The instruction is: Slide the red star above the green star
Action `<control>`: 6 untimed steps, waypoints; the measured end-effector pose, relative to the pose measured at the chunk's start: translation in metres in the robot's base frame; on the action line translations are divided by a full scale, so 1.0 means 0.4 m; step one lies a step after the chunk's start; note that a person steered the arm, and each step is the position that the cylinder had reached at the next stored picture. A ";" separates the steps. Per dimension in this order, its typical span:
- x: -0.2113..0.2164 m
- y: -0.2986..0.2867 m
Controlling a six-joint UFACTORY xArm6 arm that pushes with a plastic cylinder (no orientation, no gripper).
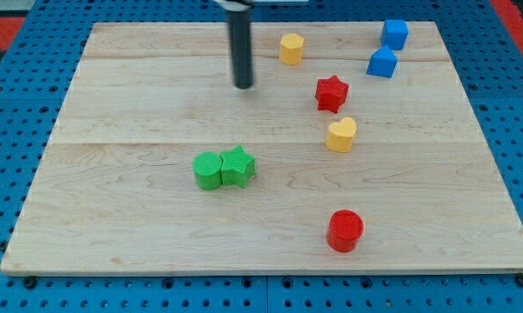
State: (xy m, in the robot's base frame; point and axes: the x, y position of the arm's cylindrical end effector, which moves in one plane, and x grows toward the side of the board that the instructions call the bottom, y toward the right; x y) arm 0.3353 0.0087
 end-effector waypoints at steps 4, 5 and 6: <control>0.277 0.377; 0.305 0.337; 0.262 0.164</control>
